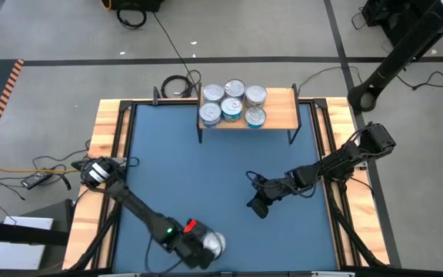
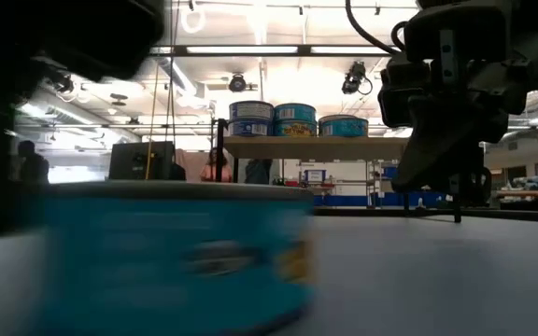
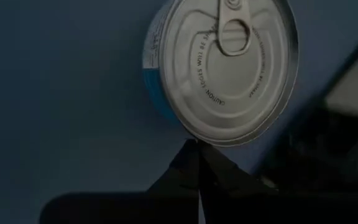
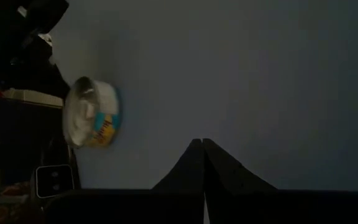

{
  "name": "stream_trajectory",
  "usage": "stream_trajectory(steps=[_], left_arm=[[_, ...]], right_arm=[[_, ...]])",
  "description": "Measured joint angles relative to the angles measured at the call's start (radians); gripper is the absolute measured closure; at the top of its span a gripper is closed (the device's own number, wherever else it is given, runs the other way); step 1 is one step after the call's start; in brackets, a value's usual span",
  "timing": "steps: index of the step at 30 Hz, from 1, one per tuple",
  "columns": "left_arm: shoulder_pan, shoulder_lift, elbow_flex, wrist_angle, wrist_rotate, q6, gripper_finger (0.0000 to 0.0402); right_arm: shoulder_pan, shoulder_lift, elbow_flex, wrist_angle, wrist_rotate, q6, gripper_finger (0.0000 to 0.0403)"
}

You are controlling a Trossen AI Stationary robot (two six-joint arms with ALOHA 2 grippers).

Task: Stack canned seafood by type on shelf
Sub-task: Stack the yellow blue tuna can on top of the yellow blue tuna can on the shelf

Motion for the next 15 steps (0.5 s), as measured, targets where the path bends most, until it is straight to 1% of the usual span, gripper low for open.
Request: stream_trajectory(steps=[5, 8, 13, 15], left_arm=[[0.122, 0.0, -0.005, -0.005, -0.036, 0.176, 0.0401], [0.2, 0.0, -0.012, -0.01, -0.05, 0.276, 0.0401], [0.33, 0.0, -0.013, 0.009, -0.059, 0.412, 0.0401], [0.375, 0.0, -0.013, 0.028, -0.019, 0.447, 0.0401]], right_arm=[[-0.018, -0.002, 0.0, -0.001, -0.032, 0.001, 0.0401], [-0.048, -0.024, 0.0, -0.021, -0.049, 0.008, 0.0401], [-0.138, -0.131, 0.0, -0.122, -0.048, -0.013, 0.0401], [-0.176, -0.194, 0.0, -0.161, -0.048, -0.035, 0.0399]])
